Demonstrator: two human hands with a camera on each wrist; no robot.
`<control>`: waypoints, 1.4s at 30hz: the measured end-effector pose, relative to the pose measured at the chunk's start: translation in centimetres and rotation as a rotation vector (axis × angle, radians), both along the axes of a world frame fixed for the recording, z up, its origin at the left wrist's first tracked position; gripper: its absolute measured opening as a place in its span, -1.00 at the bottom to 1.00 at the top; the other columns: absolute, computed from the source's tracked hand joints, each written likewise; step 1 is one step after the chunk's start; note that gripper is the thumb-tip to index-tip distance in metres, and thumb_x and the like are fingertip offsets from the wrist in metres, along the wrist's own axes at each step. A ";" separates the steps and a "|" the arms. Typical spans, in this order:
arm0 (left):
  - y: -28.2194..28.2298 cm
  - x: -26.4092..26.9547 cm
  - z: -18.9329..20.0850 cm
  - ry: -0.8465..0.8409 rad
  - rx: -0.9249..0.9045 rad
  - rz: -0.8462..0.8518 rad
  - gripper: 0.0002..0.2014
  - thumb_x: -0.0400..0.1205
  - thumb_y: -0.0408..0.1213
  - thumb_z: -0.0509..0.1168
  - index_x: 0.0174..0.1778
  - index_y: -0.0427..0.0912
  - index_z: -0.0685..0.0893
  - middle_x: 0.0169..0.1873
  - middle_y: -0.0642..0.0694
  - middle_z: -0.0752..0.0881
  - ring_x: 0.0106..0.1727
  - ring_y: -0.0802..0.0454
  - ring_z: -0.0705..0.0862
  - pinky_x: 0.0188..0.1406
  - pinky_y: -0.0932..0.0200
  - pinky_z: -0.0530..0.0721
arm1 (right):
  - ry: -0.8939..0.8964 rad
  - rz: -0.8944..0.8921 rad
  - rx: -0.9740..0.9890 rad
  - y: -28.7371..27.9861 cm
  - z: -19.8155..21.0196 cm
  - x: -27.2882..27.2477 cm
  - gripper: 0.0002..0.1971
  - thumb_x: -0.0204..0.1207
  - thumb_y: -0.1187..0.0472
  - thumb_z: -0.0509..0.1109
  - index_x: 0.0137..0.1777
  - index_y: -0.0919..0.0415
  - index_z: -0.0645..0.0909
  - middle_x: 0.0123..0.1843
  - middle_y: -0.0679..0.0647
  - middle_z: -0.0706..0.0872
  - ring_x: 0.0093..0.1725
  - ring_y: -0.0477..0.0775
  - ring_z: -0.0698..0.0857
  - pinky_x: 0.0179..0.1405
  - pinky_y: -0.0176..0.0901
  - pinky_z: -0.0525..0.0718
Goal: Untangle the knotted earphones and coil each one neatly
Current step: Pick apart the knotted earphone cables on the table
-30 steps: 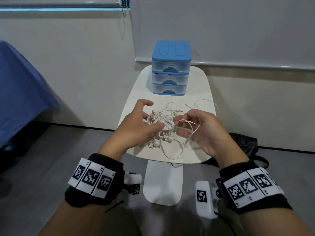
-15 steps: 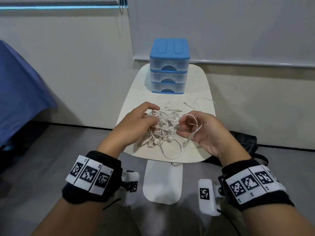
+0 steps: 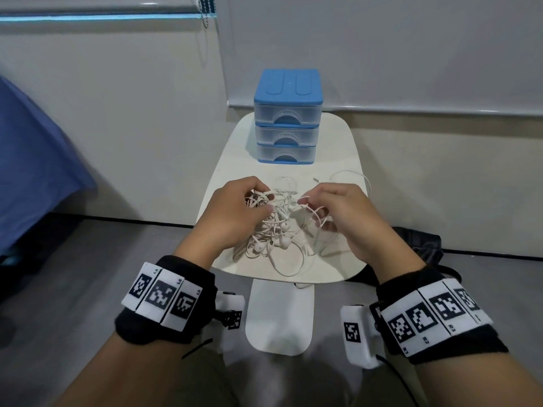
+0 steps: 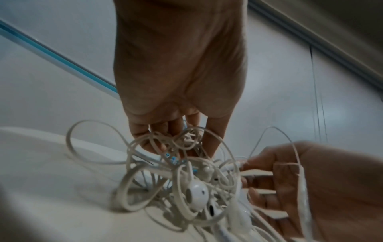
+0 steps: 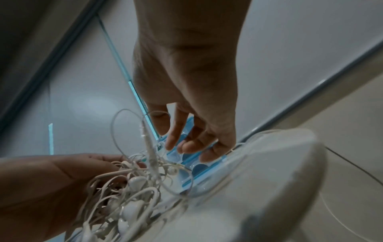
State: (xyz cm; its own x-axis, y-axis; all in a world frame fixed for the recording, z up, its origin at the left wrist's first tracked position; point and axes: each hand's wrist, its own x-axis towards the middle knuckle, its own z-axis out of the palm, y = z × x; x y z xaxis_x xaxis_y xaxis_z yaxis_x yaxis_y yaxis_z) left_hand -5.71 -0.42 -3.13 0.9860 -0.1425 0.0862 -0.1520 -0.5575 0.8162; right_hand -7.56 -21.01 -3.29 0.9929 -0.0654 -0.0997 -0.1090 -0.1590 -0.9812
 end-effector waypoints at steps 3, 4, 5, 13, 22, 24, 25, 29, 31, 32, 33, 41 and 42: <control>0.1 0.0 0.2 0.021 -0.102 -0.027 -0.81 0.60 -0.26 0.55 0.01 0.13 0.78 -0.12 0.01 0.79 -0.26 0.11 0.68 -0.13 0.13 0.67 | -0.228 -0.039 -0.142 0.3 1.1 0.1 -0.87 0.56 0.28 0.50 -0.13 0.05 0.84 -0.19 -0.15 0.77 -0.24 -0.20 0.64 -0.09 -0.32 0.58; 0.1 0.1 0.3 0.024 -0.124 -0.031 -0.81 0.60 -0.26 0.56 0.02 0.14 0.78 -0.13 -0.02 0.79 -0.27 0.12 0.67 -0.13 0.11 0.68 | -0.296 -0.020 -0.149 0.5 1.6 0.1 -0.88 0.56 0.28 0.51 -0.12 0.06 0.83 -0.16 -0.15 0.76 -0.24 -0.22 0.63 -0.09 -0.35 0.58; 0.0 0.1 0.4 0.025 -0.148 -0.032 -0.81 0.60 -0.27 0.56 0.02 0.13 0.78 -0.13 -0.05 0.79 -0.26 0.12 0.67 -0.10 0.08 0.69 | -0.350 0.013 -0.146 0.7 2.0 0.0 -0.91 0.56 0.27 0.52 -0.11 0.08 0.83 -0.13 -0.12 0.76 -0.22 -0.22 0.63 -0.07 -0.36 0.59; -0.4 0.1 1.3 0.005 -0.313 -0.027 -0.79 0.58 -0.35 0.56 0.05 0.04 0.81 -0.42 0.09 0.65 -0.36 0.12 0.60 -0.26 0.24 0.58 | -0.356 0.158 -0.433 2.1 1.5 0.6 -0.90 0.44 0.20 0.63 -0.26 0.11 0.79 -0.27 -0.12 0.75 -0.26 -0.21 0.63 -0.13 -0.25 0.55; -0.5 0.3 1.6 -0.018 -0.367 -0.056 -0.75 0.59 -0.37 0.57 0.10 0.04 0.79 -0.39 0.05 0.66 -0.33 0.05 0.57 -0.23 0.16 0.58 | -0.317 0.121 -0.465 2.6 1.2 0.8 -0.89 0.46 0.24 0.57 -0.29 0.11 0.78 -0.30 -0.10 0.79 -0.28 -0.25 0.66 -0.24 -0.42 0.55; -0.4 0.4 1.4 -0.004 -0.330 -0.077 -0.72 0.60 -0.40 0.55 0.13 0.04 0.79 -0.48 0.23 0.61 -0.37 0.17 0.55 -0.27 0.30 0.55 | -0.281 0.113 -0.411 2.4 1.3 0.9 -0.91 0.47 0.28 0.54 -0.26 0.14 0.80 -0.28 -0.07 0.82 -0.24 -0.18 0.71 -0.14 -0.29 0.65; -0.4 0.3 1.4 0.002 -0.310 -0.085 -0.71 0.60 -0.41 0.55 0.14 0.04 0.78 -0.50 0.27 0.59 -0.38 0.23 0.54 -0.27 0.34 0.54 | -0.265 0.117 -0.395 2.3 1.3 0.8 -0.93 0.46 0.28 0.55 -0.24 0.15 0.80 -0.27 -0.08 0.82 -0.23 -0.17 0.72 -0.12 -0.26 0.66; -0.5 0.3 1.7 -0.006 -0.302 -0.058 -0.68 0.59 -0.45 0.53 0.13 0.07 0.79 -0.28 0.12 0.64 -0.28 0.25 0.60 -0.17 0.30 0.64 | -0.283 0.122 -0.358 2.4 1.1 0.7 -0.86 0.40 0.18 0.66 -0.14 0.09 0.74 -0.24 -0.17 0.75 -0.25 -0.23 0.63 -0.18 -0.39 0.57; -0.7 0.3 1.7 -0.015 -0.315 -0.044 -0.68 0.59 -0.47 0.52 0.13 0.04 0.79 -0.26 0.04 0.61 -0.33 0.24 0.58 -0.24 0.34 0.63 | -0.293 0.125 -0.364 2.6 0.9 0.8 -0.81 0.37 0.15 0.70 -0.14 0.07 0.73 -0.21 -0.13 0.75 -0.25 -0.22 0.63 -0.18 -0.34 0.56; -0.8 0.3 1.7 -0.018 -0.323 -0.041 -0.68 0.59 -0.47 0.52 0.14 0.03 0.79 -0.25 0.04 0.60 -0.34 0.28 0.58 -0.27 0.39 0.60 | -0.292 0.130 -0.378 2.6 0.7 0.7 -0.80 0.36 0.15 0.71 -0.15 0.07 0.73 -0.22 -0.13 0.73 -0.28 -0.25 0.61 -0.21 -0.37 0.53; -0.8 0.2 1.7 -0.018 -0.331 -0.043 -0.67 0.59 -0.48 0.52 0.14 0.02 0.79 -0.22 0.04 0.61 -0.33 0.33 0.59 -0.28 0.42 0.59 | -0.285 0.135 -0.400 2.6 0.6 0.7 -0.80 0.36 0.16 0.71 -0.15 0.07 0.73 -0.25 -0.15 0.70 -0.32 -0.28 0.59 -0.27 -0.44 0.48; -0.6 -0.3 1.1 0.047 -0.350 -0.101 -0.60 0.57 -0.55 0.47 0.18 0.03 0.78 -0.28 0.18 0.76 -0.17 0.18 0.70 -0.06 0.25 0.64 | -0.202 0.151 -0.410 2.3 0.9 0.6 -0.92 0.45 0.30 0.54 -0.24 0.15 0.74 -0.30 -0.10 0.73 -0.32 -0.22 0.59 -0.25 -0.41 0.53; -0.4 -0.4 1.0 0.055 -0.364 -0.104 -0.59 0.59 -0.56 0.44 0.20 0.03 0.78 -0.25 0.09 0.77 -0.15 0.10 0.72 -0.03 0.19 0.65 | -0.184 0.148 -0.353 2.2 1.1 0.5 -0.91 0.48 0.31 0.51 -0.25 0.17 0.75 -0.28 -0.09 0.75 -0.30 -0.24 0.61 -0.22 -0.41 0.55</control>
State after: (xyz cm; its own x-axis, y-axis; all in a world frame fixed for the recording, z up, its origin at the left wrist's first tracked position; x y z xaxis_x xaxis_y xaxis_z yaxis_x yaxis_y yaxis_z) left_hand -6.08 -0.83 -2.14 0.9724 -0.2119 0.0975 -0.1433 -0.2130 0.9665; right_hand -7.03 -18.78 -2.24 0.9932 0.0811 0.0835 0.1127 -0.4899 -0.8645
